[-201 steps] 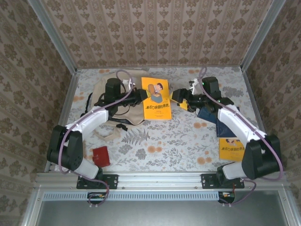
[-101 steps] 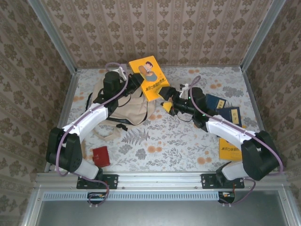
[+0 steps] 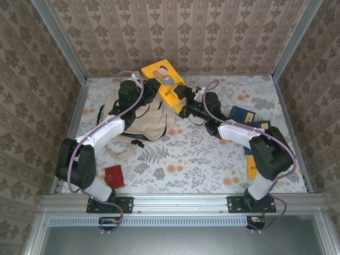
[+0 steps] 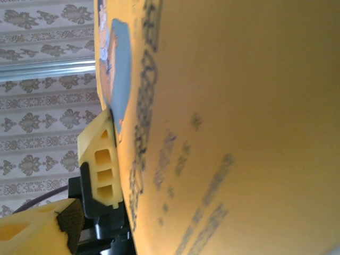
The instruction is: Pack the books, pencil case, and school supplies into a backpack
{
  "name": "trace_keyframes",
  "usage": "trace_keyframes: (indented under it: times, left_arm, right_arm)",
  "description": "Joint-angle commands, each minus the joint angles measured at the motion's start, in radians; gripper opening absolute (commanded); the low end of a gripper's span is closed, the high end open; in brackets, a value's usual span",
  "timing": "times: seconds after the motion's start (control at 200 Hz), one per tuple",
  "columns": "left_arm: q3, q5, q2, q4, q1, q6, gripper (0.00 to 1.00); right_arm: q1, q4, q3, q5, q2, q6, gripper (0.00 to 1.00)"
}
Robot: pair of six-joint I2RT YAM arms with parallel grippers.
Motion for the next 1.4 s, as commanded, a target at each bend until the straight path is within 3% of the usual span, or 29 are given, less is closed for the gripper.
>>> trace_keyframes:
  times: [0.0, 0.255, 0.34, 0.465, 0.565, 0.7, 0.82, 0.92, 1.145, 1.255, 1.39]
  left_arm:
    - [0.013, -0.006, -0.025, 0.123, 0.004, -0.043, 0.01]
    - [-0.038, 0.001, -0.048, 0.11, 0.018, -0.062, 0.01]
    - [-0.061, 0.004, -0.064, 0.096, 0.024, -0.062, 0.07]
    - [-0.099, 0.014, -0.107, -0.021, 0.043, -0.027, 0.38]
    - [-0.037, -0.03, -0.15, -0.452, 0.051, 0.162, 0.7]
    - [-0.075, -0.131, -0.207, -0.736, 0.053, 0.406, 0.81]
    - [-0.028, -0.155, -0.214, -0.958, 0.047, 0.675, 0.83]
    - [0.066, -0.266, -0.171, -1.142, -0.004, 0.854, 0.84]
    - [0.302, -0.46, 0.068, -1.324, -0.159, 1.201, 0.88]
    - [0.422, -0.446, 0.197, -1.402, -0.173, 1.272, 0.88]
    - [0.488, -0.353, 0.289, -1.463, -0.173, 1.319, 0.83]
  right_arm:
    - [0.006, 0.063, 0.024, 0.038, 0.023, 0.061, 0.84]
    - [0.006, 0.108, -0.009, 0.081, 0.019, 0.083, 0.52]
    - [0.007, 0.108, -0.02, 0.093, 0.009, 0.072, 0.38]
    - [0.003, 0.066, -0.048, 0.116, -0.027, 0.009, 0.24]
    - [-0.014, -0.05, -0.049, 0.088, -0.07, -0.132, 0.17]
    - [-0.03, -0.293, -0.051, 0.105, -0.145, -0.364, 0.13]
    - [-0.051, -0.416, -0.079, 0.12, -0.203, -0.485, 0.13]
    - [-0.074, -0.475, -0.109, 0.126, -0.249, -0.553, 0.13]
    - [-0.127, -0.571, -0.165, 0.123, -0.359, -0.643, 0.13]
    - [-0.158, -0.607, -0.191, 0.123, -0.4, -0.659, 0.14]
    - [-0.213, -0.681, -0.225, 0.135, -0.447, -0.662, 0.13]
